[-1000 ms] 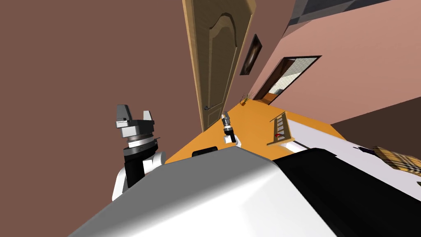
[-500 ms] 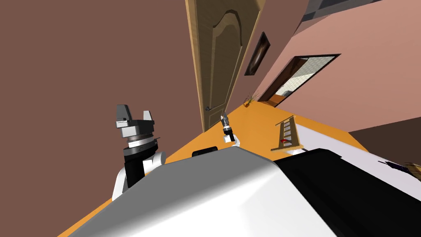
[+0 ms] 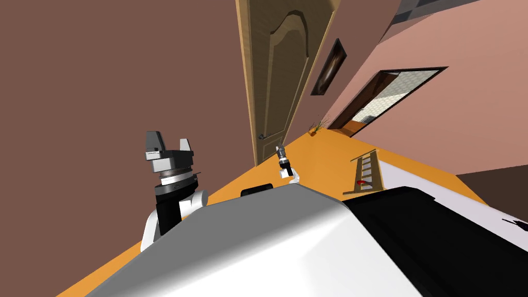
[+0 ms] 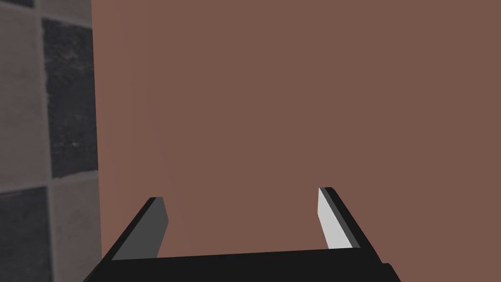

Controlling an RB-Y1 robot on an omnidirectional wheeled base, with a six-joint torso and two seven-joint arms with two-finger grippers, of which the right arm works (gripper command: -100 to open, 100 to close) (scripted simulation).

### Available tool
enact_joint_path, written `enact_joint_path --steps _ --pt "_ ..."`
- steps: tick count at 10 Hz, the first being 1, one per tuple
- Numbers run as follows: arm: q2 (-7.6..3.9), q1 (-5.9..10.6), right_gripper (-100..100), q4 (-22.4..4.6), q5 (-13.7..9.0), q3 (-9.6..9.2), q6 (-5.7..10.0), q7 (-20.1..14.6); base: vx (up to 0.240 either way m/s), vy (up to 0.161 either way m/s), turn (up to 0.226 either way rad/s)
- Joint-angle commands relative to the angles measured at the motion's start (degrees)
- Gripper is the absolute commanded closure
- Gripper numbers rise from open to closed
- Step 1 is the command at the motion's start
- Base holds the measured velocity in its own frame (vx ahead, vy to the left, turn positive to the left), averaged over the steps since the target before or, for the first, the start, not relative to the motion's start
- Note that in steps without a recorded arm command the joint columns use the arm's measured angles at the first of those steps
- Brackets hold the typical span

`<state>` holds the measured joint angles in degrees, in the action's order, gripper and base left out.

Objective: Pull the door open

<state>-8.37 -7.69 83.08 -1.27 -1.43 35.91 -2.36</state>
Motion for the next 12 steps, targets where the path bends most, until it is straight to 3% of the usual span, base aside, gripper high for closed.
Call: enact_joint_path --steps 1,2,3,4,7,8,10,11,12 --pt "-0.54 1.46 -100 -2.9 -0.2 0.06 0.26 -0.4 0.010 -0.067 0.165" --pt "-0.54 1.46 -100 -3.3 -0.2 0.06 0.26 -0.4 0.025 -0.054 0.069" --pt "-0.91 2.74 -100 -5.5 -0.4 0.07 0.50 -0.6 0.030 -0.062 0.116" --pt "-0.91 2.74 -100 -6.0 -0.4 0.07 0.50 -0.6 0.024 -0.057 0.073" --pt "-1.64 5.26 -100 -10.8 -0.7 0.10 0.97 -1.1 0.015 -0.061 0.111" --pt "-1.64 5.26 -100 -11.4 -0.7 0.10 0.97 -1.1 0.014 -0.053 0.077" --pt "-2.36 7.74 -100 -15.7 -1.0 0.12 1.43 -1.6 0.022 -0.080 0.182" --pt "-2.36 7.74 -100 -16.7 -1.0 0.12 1.43 -1.6 0.030 -0.083 0.069" --pt "-2.69 8.92 -100 -18.9 -1.2 0.13 1.65 -1.8 0.009 -0.080 0.121"
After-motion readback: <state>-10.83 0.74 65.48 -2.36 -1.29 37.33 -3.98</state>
